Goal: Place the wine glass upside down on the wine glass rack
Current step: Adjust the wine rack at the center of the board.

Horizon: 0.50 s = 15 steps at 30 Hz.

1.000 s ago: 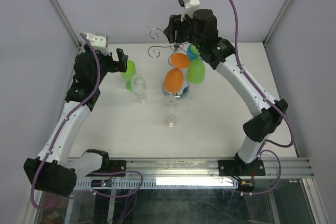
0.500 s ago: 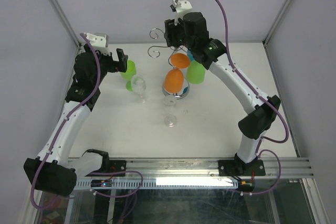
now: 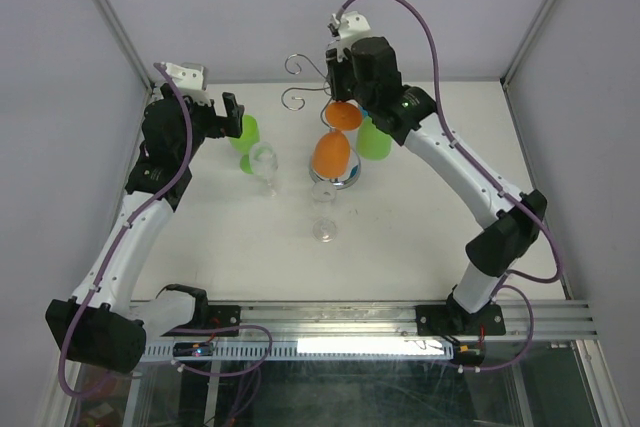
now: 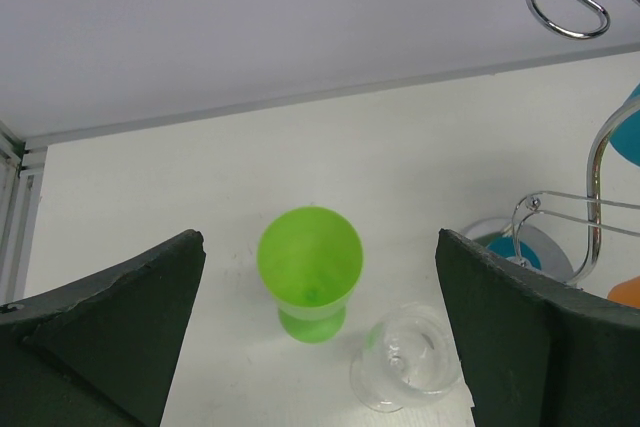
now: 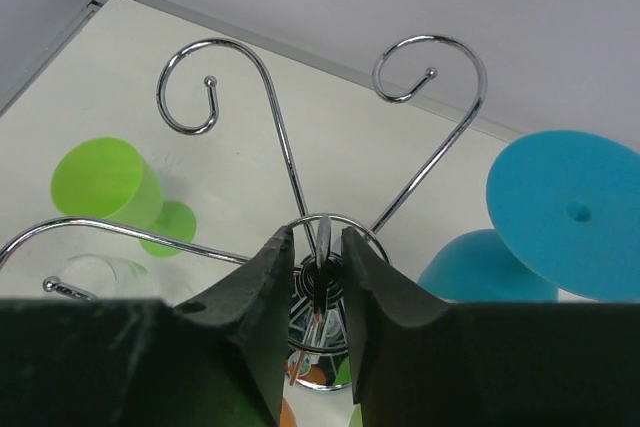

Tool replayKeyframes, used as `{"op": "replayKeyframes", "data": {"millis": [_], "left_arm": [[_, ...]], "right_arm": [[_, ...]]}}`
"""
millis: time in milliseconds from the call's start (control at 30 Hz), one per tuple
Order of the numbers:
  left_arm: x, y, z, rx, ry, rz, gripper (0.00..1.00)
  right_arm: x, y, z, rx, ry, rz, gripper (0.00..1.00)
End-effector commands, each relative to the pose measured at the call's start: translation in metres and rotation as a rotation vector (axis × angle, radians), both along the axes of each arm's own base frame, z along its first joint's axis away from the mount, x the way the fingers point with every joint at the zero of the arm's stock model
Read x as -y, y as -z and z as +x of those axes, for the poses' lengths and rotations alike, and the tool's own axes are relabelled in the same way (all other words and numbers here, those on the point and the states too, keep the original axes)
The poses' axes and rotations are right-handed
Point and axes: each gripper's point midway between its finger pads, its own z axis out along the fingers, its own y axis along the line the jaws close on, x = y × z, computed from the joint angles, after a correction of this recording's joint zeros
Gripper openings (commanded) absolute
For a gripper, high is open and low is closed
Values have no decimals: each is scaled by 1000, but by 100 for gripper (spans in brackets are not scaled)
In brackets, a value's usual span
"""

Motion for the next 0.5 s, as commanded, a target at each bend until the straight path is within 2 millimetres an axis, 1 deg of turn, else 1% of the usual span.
{"op": "replayKeyframes", "data": {"millis": [0,100,233,267,367,467], "left_arm": [[-6,-15,2,46,-23,4,98],[-7,-15,2,47,-24,4,98],[-7,-15,2,46,-24,4,98],[-6,-15,2,46,-23,4,98],[-7,-15,2,46,-25,6,98],[-7,-15,2,46,-27,6,98]], "right_arm": [[10,-56,-13,127,15,86,25],[12,-60,-15,140,15,94,18],[9,-60,-14,154,-1,83,1],[9,-59,-14,157,-3,78,0],[7,-59,-11,166,-8,64,0],[2,-62,-10,189,-44,44,0]]}}
